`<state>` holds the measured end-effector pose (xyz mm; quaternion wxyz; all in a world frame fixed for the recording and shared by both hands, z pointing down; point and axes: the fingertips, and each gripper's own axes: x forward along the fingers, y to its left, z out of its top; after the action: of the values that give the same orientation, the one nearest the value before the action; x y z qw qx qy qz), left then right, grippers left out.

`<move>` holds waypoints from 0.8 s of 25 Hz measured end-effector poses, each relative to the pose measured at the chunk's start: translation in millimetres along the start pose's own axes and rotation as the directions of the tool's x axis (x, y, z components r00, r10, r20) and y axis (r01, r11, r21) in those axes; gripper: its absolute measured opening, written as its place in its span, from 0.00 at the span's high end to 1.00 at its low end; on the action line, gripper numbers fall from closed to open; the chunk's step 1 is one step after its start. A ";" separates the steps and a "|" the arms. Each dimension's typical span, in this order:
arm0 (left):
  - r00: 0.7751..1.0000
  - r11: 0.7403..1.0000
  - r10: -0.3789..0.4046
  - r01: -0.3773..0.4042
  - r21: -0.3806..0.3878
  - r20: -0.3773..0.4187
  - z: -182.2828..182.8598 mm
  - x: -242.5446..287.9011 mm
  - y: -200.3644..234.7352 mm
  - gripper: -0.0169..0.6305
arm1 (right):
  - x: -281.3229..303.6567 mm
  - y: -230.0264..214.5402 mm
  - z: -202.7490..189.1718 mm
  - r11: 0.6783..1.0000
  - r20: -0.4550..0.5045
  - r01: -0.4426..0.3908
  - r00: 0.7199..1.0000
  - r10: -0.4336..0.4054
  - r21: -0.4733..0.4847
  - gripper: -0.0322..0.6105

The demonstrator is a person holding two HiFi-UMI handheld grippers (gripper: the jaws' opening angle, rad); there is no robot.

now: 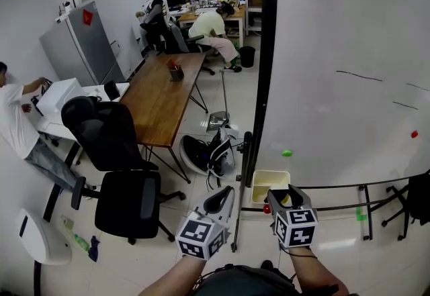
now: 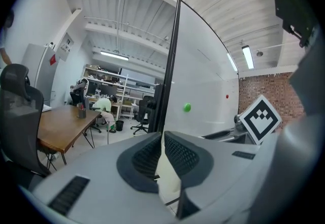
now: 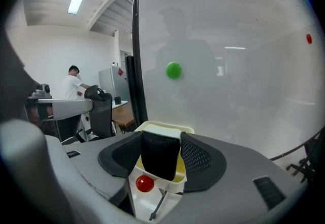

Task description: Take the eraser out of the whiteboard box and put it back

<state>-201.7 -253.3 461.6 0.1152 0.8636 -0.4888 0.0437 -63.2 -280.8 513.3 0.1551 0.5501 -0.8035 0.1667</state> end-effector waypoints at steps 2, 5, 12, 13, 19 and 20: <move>1.000 1.000 -0.003 0.002 0.009 0.031 14.3 -2.9 -2.7 0.91 | -12.4 -1.1 19.7 1.000 0.045 -0.014 0.999 0.013 0.013 0.54; 0.998 1.000 -0.014 0.013 0.009 0.067 35.8 -7.5 -8.3 0.93 | -34.8 -0.2 54.6 0.999 0.126 -0.041 0.991 0.038 0.025 0.54; 0.977 0.997 -0.080 0.081 0.004 0.196 103.4 -23.6 -35.5 0.94 | -88.1 3.0 135.1 0.996 0.305 -0.092 0.948 0.091 -0.009 0.54; 0.974 0.996 -0.085 0.084 0.015 0.208 111.8 -24.9 -38.7 0.94 | -93.5 3.1 143.6 0.995 0.322 -0.102 0.941 0.100 -0.011 0.54; 0.960 0.995 -0.092 0.081 0.052 0.266 150.8 -38.0 -48.1 0.94 | -122.8 12.6 184.1 0.987 0.400 -0.153 0.902 0.161 -0.051 0.54; 0.958 0.995 -0.091 0.079 0.055 0.271 154.9 -39.3 -49.4 0.94 | -125.0 13.5 187.8 0.985 0.405 -0.161 0.899 0.169 -0.056 0.54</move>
<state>-185.7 -233.5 296.3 0.0297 0.8838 -0.4616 -0.0700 -44.8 -254.5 289.6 -0.0247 0.5010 -0.8635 0.0523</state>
